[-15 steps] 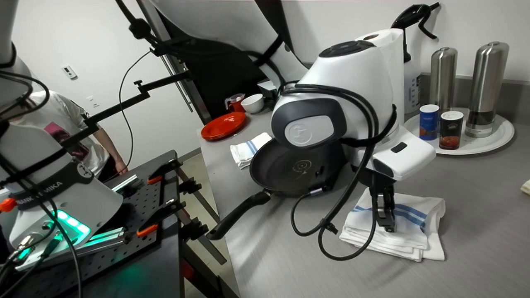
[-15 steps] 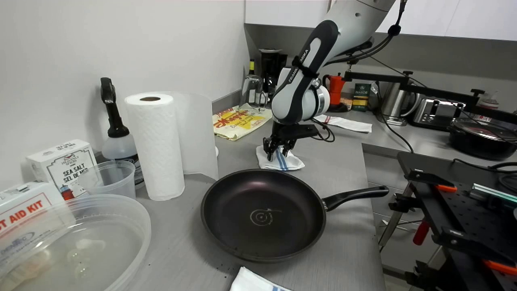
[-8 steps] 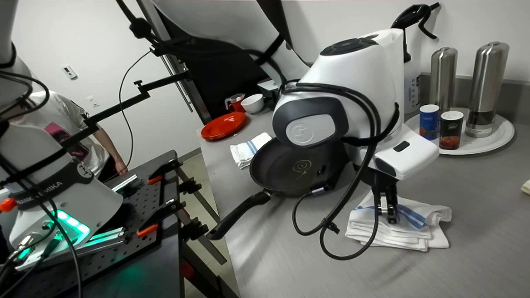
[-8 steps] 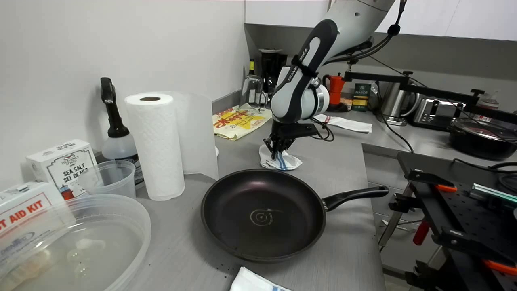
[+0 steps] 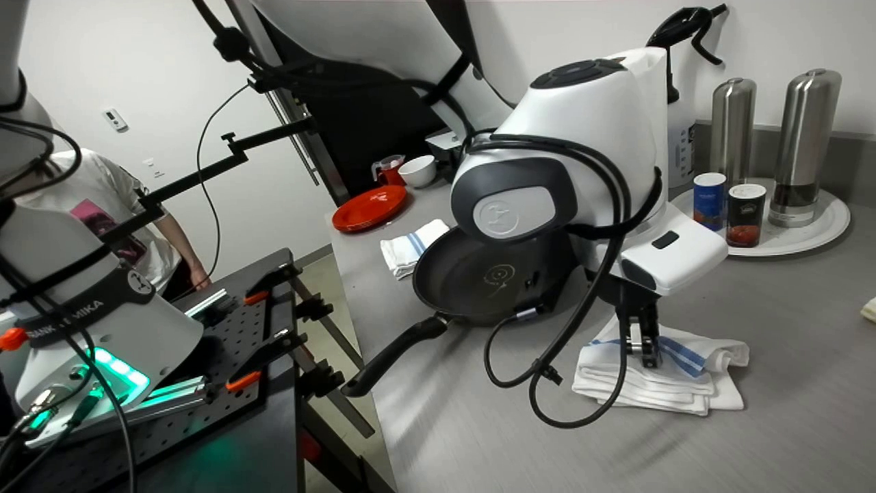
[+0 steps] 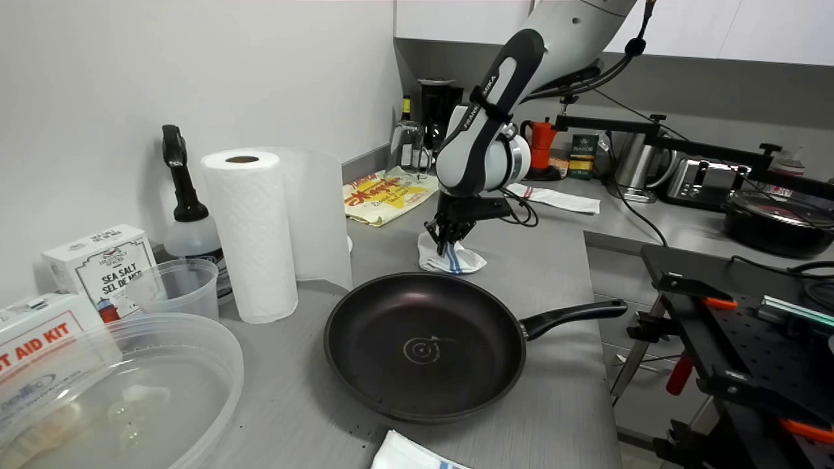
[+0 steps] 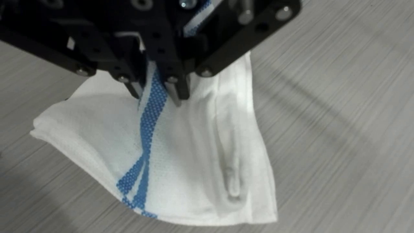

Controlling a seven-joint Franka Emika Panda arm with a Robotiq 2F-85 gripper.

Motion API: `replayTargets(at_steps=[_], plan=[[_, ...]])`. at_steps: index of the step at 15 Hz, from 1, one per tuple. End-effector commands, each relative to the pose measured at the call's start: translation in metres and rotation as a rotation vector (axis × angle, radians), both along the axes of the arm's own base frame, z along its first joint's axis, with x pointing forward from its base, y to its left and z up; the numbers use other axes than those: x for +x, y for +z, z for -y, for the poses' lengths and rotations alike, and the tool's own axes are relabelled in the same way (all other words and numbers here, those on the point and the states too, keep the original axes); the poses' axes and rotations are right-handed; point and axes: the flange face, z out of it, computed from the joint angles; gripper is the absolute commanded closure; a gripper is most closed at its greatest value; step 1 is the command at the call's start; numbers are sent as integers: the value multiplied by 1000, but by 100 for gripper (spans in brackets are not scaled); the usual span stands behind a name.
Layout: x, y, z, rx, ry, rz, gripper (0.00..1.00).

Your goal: Pick up the kitchen towel and wipe the pan

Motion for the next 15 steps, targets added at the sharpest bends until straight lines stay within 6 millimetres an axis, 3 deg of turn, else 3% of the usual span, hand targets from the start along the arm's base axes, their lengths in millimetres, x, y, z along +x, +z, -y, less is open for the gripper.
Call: replayTargets(at_steps=[1, 8, 12, 15], plan=[[11, 29, 2, -5, -16, 36, 96], [31, 106, -6, -64, 18, 139, 96], [41, 142, -34, -62, 63, 166, 96], [36, 155, -67, -32, 114, 158, 96]])
